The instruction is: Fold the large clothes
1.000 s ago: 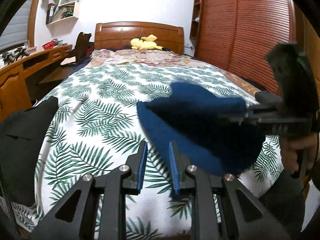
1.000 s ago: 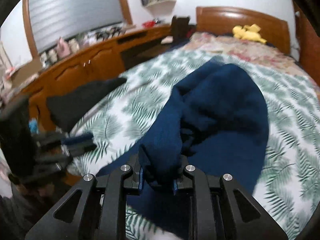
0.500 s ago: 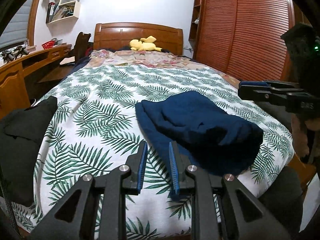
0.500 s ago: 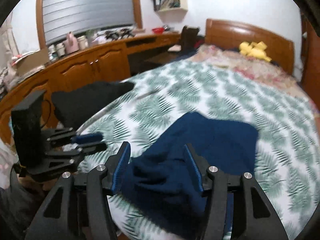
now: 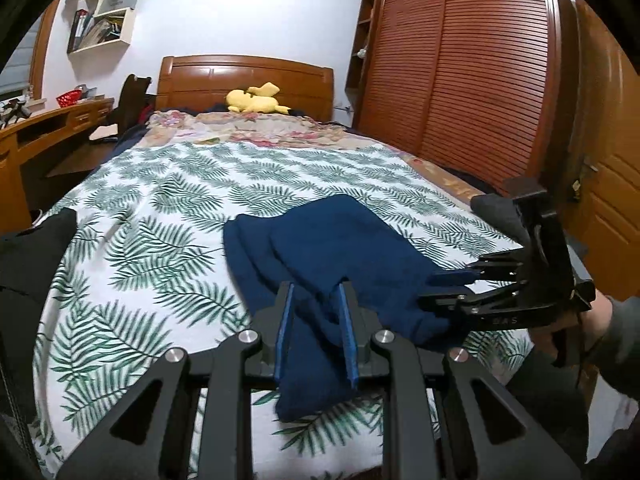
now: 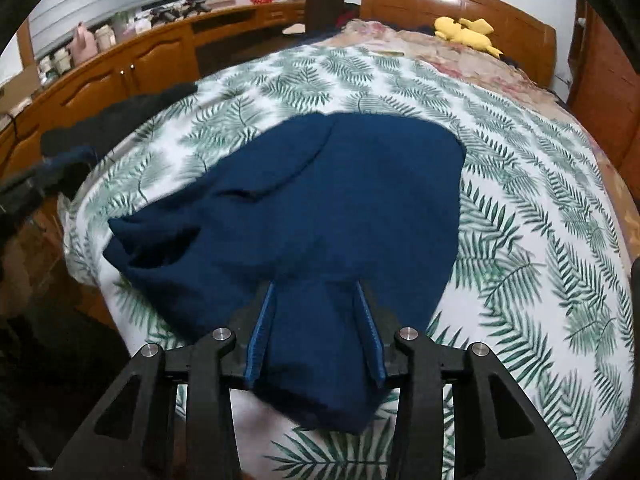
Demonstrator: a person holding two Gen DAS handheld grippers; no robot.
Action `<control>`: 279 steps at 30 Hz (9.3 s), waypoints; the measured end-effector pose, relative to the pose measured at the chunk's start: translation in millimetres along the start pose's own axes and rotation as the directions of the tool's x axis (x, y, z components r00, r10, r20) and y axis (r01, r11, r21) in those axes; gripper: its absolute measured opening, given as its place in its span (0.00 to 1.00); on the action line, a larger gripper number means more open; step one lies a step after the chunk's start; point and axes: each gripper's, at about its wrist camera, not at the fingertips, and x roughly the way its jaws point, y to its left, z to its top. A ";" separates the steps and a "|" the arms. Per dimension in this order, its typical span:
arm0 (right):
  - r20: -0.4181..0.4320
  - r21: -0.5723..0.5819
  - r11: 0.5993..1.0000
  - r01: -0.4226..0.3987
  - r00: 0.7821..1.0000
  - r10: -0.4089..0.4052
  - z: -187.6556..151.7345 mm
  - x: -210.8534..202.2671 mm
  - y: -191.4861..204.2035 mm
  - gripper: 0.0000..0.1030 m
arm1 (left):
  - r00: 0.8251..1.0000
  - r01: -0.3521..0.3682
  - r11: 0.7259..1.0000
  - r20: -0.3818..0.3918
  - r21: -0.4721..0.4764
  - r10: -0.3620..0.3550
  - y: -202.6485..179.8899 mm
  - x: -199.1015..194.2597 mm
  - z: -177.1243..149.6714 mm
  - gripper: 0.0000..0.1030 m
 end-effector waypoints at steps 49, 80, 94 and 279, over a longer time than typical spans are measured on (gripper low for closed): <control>0.189 -0.031 0.988 -0.152 0.970 0.155 1.8 -22.4 -20.9 0.43 | 0.984 -0.159 0.987 -0.086 -0.015 0.157 -5.8 3.3 -10.5 0.06; 0.036 0.197 0.976 -0.094 0.995 0.089 82.0 101.9 -120.1 0.70 | 0.967 -0.175 0.982 -0.198 -0.072 0.158 5.4 28.8 -39.6 0.16; 0.029 0.281 0.910 -0.304 0.951 0.309 81.8 127.2 -126.5 0.29 | 0.958 -0.185 0.978 -0.241 -0.100 0.156 4.0 4.0 -53.8 0.30; 0.091 -0.333 0.913 -0.235 0.956 0.279 303.8 174.1 333.3 0.32 | 0.674 -0.719 0.629 -0.078 -0.295 0.734 308.4 -208.3 -49.9 0.04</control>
